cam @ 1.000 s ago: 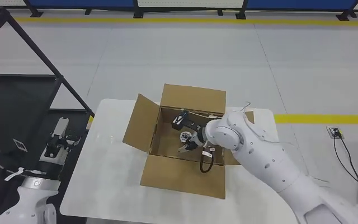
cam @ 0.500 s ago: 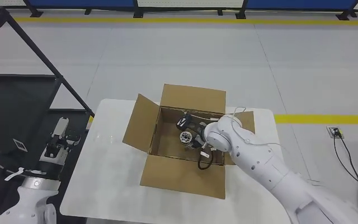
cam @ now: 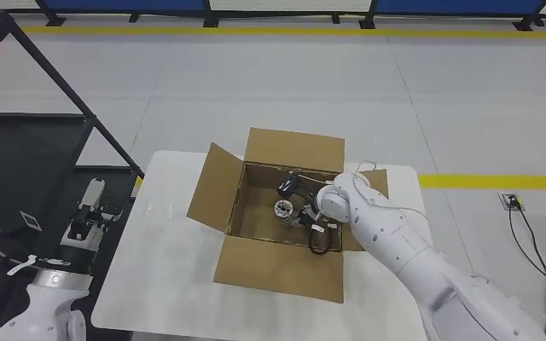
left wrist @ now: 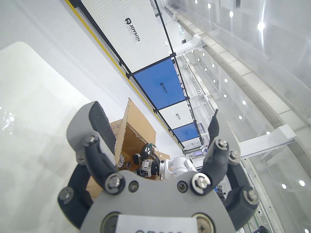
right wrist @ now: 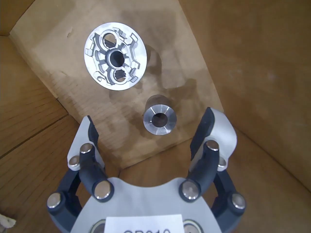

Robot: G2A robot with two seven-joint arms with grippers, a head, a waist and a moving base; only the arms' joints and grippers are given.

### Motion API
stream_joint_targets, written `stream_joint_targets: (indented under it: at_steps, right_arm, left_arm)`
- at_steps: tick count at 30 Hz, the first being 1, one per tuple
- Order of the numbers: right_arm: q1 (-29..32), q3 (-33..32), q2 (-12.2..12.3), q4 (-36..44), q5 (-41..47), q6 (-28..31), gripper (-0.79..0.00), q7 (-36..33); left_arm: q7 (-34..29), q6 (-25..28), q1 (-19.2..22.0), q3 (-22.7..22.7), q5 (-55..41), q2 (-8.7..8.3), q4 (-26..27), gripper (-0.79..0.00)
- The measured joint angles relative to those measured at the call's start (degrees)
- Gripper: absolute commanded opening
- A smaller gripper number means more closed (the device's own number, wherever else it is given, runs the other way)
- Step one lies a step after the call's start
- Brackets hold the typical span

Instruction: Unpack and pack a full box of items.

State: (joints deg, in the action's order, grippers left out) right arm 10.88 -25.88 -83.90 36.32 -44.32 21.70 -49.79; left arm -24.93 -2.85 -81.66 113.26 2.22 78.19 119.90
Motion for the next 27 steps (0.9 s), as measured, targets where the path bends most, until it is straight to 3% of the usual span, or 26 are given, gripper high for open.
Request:
stream_joint_targets:
  at_steps: [2,4,7,9,18,22,27]
  right_arm:
    - [-0.3,0.4,-0.9,-1.7,-0.1,0.2,-0.397,0.6]
    - [-0.5,0.6,-1.7,-3.5,-0.3,-0.7,-0.409,0.8]
    - [-0.7,1.0,-3.0,-5.5,-0.3,-2.2,-0.597,0.7]
    - [-0.9,1.1,-3.7,-6.8,-0.3,-1.8,-0.785,0.9]
    - [-2.7,0.4,-5.2,-10.3,-0.8,0.2,-0.785,3.5]
    - [-3.6,-1.1,-4.3,-9.3,-0.9,2.4,-0.785,4.7]
    - [-4.0,-3.6,-2.1,-4.2,-1.1,0.7,-0.785,0.6]
  left_arm:
    - [0.0,0.0,0.0,0.0,0.0,0.0,0.0,0.0]
    - [0.0,0.0,0.0,0.0,0.0,0.0,0.0,0.0]
    - [0.0,0.0,0.0,0.0,0.0,0.0,0.0,0.0]
    - [0.0,0.0,0.0,0.0,0.0,0.0,0.0,0.0]
    - [0.0,0.0,0.0,0.0,0.0,0.0,0.0,0.0]
    - [0.0,0.0,0.0,0.0,0.0,0.0,0.0,0.0]
    - [0.0,0.0,0.0,0.0,0.0,0.0,0.0,0.0]
